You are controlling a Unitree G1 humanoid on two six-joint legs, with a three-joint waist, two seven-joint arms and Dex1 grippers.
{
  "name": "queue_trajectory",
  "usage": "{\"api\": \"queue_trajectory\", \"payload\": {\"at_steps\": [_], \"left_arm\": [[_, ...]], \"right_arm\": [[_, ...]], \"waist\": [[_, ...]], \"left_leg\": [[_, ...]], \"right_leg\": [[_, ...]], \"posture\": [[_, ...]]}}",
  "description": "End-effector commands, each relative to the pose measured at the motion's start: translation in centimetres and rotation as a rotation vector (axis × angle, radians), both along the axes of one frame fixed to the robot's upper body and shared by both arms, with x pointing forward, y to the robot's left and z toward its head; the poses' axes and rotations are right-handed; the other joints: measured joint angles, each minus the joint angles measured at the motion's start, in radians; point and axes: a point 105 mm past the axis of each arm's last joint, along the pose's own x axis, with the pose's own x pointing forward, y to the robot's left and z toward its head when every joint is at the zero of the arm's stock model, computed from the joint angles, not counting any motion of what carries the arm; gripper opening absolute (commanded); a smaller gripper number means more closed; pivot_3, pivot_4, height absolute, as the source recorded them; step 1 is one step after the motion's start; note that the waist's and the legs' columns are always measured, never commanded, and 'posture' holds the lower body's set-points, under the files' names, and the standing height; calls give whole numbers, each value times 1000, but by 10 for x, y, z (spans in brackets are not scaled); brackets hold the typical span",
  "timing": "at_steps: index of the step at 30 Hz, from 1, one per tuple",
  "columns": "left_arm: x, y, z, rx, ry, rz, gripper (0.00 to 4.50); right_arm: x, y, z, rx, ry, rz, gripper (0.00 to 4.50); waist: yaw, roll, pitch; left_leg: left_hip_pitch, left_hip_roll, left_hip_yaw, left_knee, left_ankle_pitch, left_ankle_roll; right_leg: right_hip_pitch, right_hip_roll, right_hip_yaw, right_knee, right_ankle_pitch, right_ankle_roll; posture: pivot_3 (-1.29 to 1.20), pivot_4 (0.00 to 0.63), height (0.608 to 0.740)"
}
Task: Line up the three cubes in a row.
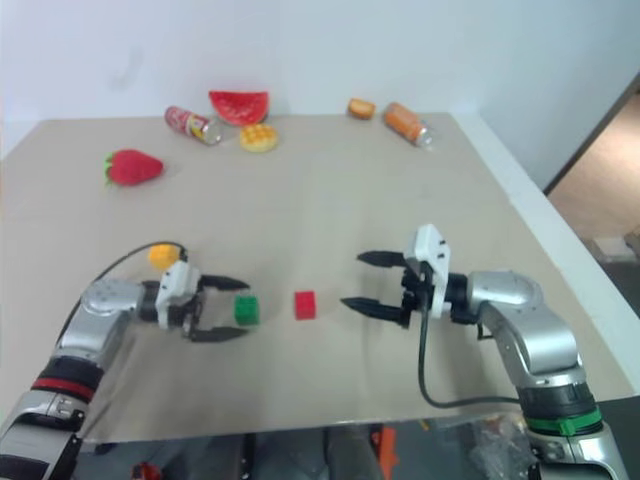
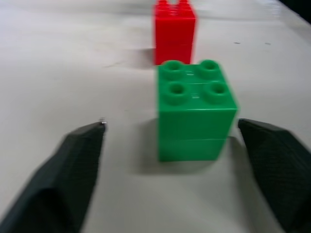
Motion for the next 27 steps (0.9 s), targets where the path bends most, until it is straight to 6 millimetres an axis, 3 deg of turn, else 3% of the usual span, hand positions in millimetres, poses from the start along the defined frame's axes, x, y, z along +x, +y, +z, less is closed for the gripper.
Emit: {"api": "queue_trajectory", "payload": {"at_steps": [1,8,11,17,22,27], "left_arm": [[-10,14,11,-4,-47,17,4493],[-49,37,28,8,22,25,4493],[-56,51,35,7,20,128,4493],[-38,93,59,-245,39,674,4493],[-33,127,38,-328,139,1059,4493],[-37,110,23,-348,215,1100,4493]], "right_arm": [[1,3,12,21,-39,26,4500],[2,3,18,25,-49,43,4500],[5,3,20,22,-67,41,4500],[28,19,31,65,-157,-38,4500],[26,30,34,96,-155,20,4500],[26,32,34,97,-150,49,4500]], "waist": [[-1,0,0],[-1,0,0],[0,1,0],[-3,1,0],[-2,1,0],[1,0,0]], "left_leg": [[0,0,0,0,0,0],[0,0,1,0,0,0],[0,0,1,0,0,0],[2,1,2,0,1,1],[2,1,2,0,1,1],[1,0,1,0,1,1]], "right_leg": [[0,0,0,0,0,0],[-1,-1,0,0,0,0],[-1,-1,0,0,0,-1],[0,-2,-1,0,2,-3],[1,-1,-1,0,1,-2],[0,-1,-1,0,1,-2]], "posture": [[0,150,740],[0,150,740],[0,150,740],[0,150,740],[0,150,740],[0,150,740]]}}
